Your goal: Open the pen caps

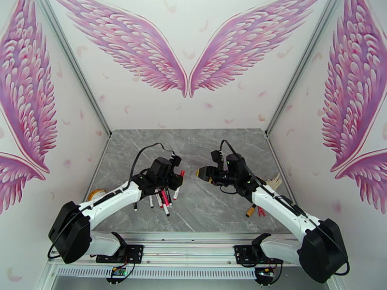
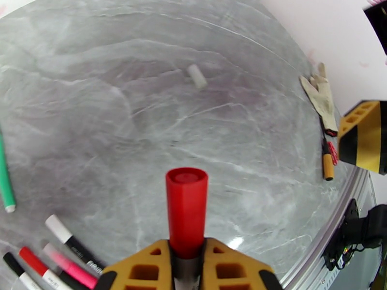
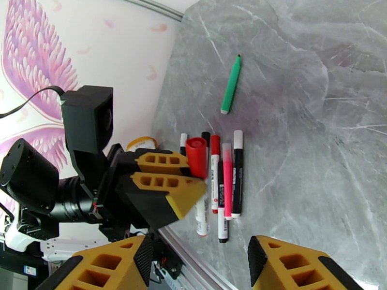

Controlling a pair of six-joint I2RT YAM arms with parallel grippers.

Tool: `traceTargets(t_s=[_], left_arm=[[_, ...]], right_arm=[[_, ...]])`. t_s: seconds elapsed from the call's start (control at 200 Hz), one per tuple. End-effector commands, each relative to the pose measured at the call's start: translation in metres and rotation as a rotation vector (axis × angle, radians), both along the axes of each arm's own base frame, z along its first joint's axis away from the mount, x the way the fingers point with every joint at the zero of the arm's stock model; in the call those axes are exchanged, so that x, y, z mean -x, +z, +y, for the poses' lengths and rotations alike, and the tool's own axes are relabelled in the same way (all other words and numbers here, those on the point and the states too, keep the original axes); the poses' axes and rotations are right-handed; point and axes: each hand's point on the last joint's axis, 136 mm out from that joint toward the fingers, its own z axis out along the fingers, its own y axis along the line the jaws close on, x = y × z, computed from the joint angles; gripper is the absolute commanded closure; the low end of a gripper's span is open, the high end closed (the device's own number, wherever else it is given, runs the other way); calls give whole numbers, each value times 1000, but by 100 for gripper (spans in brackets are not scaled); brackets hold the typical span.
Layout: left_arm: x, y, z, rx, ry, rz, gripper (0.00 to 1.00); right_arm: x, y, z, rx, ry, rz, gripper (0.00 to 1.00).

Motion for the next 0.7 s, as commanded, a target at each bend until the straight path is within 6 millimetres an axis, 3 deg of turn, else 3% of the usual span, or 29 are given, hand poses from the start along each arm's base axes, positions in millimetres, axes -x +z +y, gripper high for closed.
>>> traceTargets(t_s=[0.0, 0.335, 0.695], left_arm=[[-3, 25, -28, 78, -99, -56, 88], [14, 31, -60, 117, -236, -42, 89], [21, 45, -71, 158, -272, -53, 89]], right_arm=[[0, 15, 6, -19, 23, 1, 42], [-9, 3, 12, 33, 7, 29, 43], [-19, -10, 14, 71, -25, 63, 51]])
